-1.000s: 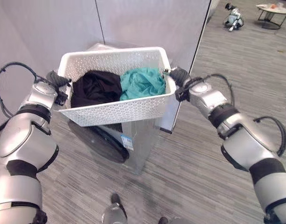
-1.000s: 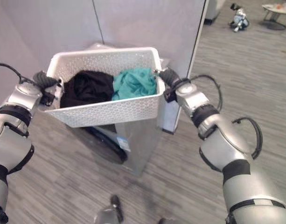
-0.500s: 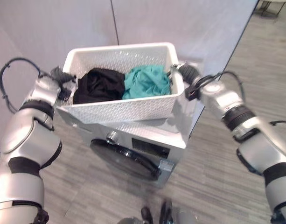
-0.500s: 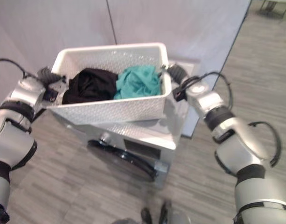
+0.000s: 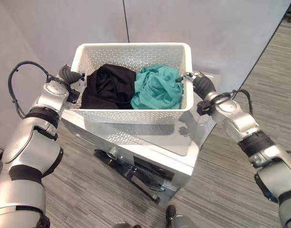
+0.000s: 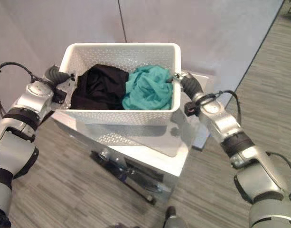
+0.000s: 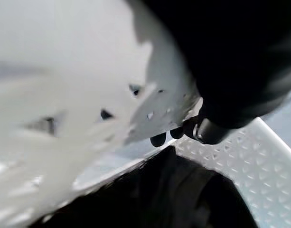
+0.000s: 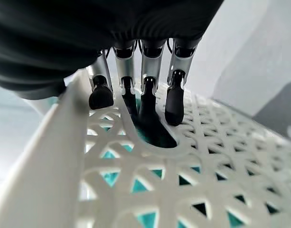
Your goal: Grab the laundry basket,head to the washer,open it,put in the laundry and shut it.
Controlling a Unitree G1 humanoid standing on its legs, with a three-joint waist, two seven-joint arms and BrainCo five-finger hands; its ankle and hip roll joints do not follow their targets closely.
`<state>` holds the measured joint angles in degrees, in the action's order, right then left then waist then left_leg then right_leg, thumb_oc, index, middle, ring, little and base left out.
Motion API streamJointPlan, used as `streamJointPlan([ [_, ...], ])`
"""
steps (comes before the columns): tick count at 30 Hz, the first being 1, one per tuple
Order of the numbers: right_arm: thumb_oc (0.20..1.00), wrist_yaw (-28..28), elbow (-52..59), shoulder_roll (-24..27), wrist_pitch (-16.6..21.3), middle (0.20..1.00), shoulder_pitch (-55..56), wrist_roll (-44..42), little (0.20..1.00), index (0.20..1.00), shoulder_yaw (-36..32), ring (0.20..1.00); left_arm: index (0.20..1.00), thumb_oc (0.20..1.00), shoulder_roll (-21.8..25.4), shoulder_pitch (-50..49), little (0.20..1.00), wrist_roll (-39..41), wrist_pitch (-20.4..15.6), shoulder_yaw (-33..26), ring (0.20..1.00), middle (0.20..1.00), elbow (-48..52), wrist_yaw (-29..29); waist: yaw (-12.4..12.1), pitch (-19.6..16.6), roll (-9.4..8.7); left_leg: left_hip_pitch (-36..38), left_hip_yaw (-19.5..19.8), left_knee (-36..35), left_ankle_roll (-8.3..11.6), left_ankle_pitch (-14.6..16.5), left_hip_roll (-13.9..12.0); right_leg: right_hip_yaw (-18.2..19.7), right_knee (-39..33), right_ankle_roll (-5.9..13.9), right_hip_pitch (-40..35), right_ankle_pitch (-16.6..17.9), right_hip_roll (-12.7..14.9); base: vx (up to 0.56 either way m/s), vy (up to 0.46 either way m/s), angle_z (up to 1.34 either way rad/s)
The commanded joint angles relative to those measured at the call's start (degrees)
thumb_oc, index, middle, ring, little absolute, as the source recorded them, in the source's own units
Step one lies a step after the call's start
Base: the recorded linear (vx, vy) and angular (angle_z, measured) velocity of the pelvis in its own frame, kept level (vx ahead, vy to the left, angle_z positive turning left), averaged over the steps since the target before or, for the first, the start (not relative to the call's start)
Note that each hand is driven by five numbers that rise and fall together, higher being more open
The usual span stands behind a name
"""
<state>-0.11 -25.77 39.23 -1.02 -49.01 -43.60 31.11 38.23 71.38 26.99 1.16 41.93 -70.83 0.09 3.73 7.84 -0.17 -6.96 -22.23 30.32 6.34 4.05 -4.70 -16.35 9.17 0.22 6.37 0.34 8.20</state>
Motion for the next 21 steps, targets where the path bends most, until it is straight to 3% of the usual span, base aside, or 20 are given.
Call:
streamJointPlan([
  [1, 0.2, 2.2, 2.7, -1.3, 1.2, 0.2, -2.8, 0.7, 0.2, 0.2, 4.3, 0.2, 0.2, 0.2, -15.2, -0.9, 0.2, 1.0, -4.8, 0.8, 0.2, 0.2, 4.0, -1.5, 2.0, 4.0, 1.05, -1.5, 0.5, -10.1, 1.46, -6.1, -8.2, -2.0, -5.5, 3.59, -3.5, -1.5, -3.9, 0.2, 0.084, 0.03],
  [2, 0.2, 2.5, 3.4, -1.2, 1.2, 0.2, -2.5, 0.8, 0.2, 0.2, 4.2, 0.2, 0.2, 0.2, -15.7, -1.3, 0.2, 0.7, -4.7, 1.1, 0.2, 0.2, 3.9, -2.0, 1.7, 3.8, 1.09, -2.3, 2.3, -14.3, 1.18, -7.1, -8.8, -1.6, -5.4, 4.01, -3.6, -1.6, -3.7, 0.16, 0.149, 0.33],
  [3, 0.2, 3.3, 5.4, -0.5, 1.6, 0.2, -1.6, 1.5, 0.2, 0.2, 4.3, 0.2, 0.2, 0.2, -15.5, -1.5, 0.2, 0.2, -4.9, 1.2, 0.2, 0.2, 3.9, -1.9, 1.2, 3.7, 1.28, -2.6, 4.5, -19.3, 0.38, -10.1, -8.7, -1.8, -4.9, 3.87, -2.7, -1.0, -3.4, 0.02, 0.116, 0.62],
  [6, 0.2, 2.9, 6.1, 0.4, 1.0, 0.2, 0.6, 2.0, 0.2, 0.2, 3.6, 0.2, 0.2, 0.2, -15.5, -2.2, 0.2, -0.2, -4.7, 2.5, 0.2, 0.2, 4.6, -2.6, 1.3, 3.5, 1.31, -1.2, 6.5, -20.5, 0.13, -9.6, -8.3, -1.0, -4.4, 4.1, -2.6, -1.4, -3.1, 0.06, 0.116, -0.19],
  [8, 0.2, 3.9, 8.4, -0.2, 1.4, 0.2, 4.6, 1.4, 0.2, 0.2, 1.0, 0.2, 0.2, 0.2, -16.5, -4.1, 0.2, -1.9, -5.0, 3.3, 0.2, 0.2, 5.8, -3.1, 2.5, 2.8, 2.54, 3.3, 4.4, -26.8, 0.33, -9.9, -5.6, 0.5, -5.0, 5.27, -3.0, -0.1, -2.6, 0.17, 0.318, -0.37],
  [11, 0.2, 5.1, 11.4, 0.6, 0.6, 0.2, 6.7, 2.9, 0.2, 0.2, 0.0, 0.2, 0.2, 0.2, -17.7, -4.9, 0.2, -3.7, -5.1, 2.7, 0.2, 0.2, 5.7, -3.0, 3.2, 2.2, 3.12, 6.0, 1.9, -29.7, -0.42, -9.3, -3.3, 2.5, -6.0, 6.44, -2.7, 1.5, -1.6, 0.08, 0.236, -0.29],
  [18, 0.2, 5.8, 11.7, -1.7, -0.1, 0.2, 7.6, 4.1, 0.2, 0.2, 0.0, 0.2, 0.2, 0.2, -18.4, -6.0, 0.2, -5.8, -4.7, 1.7, 0.2, 0.2, 3.8, -3.4, 4.0, 1.5, 3.12, 7.9, -1.3, -31.6, -1.26, -8.4, -2.0, 4.8, -8.0, 7.78, -2.3, 3.7, -0.6, 0.03, 0.131, -0.33],
  [19, 0.351, 5.7, 11.8, -2.0, -0.2, 0.351, 7.4, 4.7, 0.351, 0.351, 0.1, 0.351, 0.2, 0.2, -18.4, -6.1, 0.2, -6.2, -4.6, 1.5, 0.2, 0.2, 3.4, -3.4, 4.1, 1.4, 3.05, 8.1, -1.7, -31.7, -1.34, -8.2, -1.9, 5.1, -8.3, 7.97, -2.2, 4.1, -0.6, 0.01, 0.116, -0.19],
  [20, 0.774, 5.5, 11.8, -2.7, -0.6, 0.774, 7.1, 5.7, 0.774, 0.774, 0.2, 0.774, 0.2, 0.2, -18.5, -6.1, 0.2, -6.6, -4.3, 1.1, 0.2, 0.2, 2.6, -3.3, 4.3, 1.3, 2.96, 8.3, -2.5, -31.8, -1.49, -8.0, -1.7, 5.6, -8.8, 8.22, -2.0, 4.6, -0.5, 0.02, 0.077, -0.21],
  [21, 0.925, 5.5, 11.8, -3.2, -0.9, 0.925, 6.9, 6.4, 0.925, 0.925, 0.4, 0.925, 0.2, 0.2, -18.2, -6.3, 0.2, -6.9, -4.2, 0.8, 0.2, 0.2, 2.3, -3.4, 4.3, 1.1, 2.93, 8.6, -3.2, -32.0, -1.6, -7.8, -1.7, 6.0, -9.0, 8.36, -1.9, 4.9, -0.5, 0.02, 0.052, -0.23],
])
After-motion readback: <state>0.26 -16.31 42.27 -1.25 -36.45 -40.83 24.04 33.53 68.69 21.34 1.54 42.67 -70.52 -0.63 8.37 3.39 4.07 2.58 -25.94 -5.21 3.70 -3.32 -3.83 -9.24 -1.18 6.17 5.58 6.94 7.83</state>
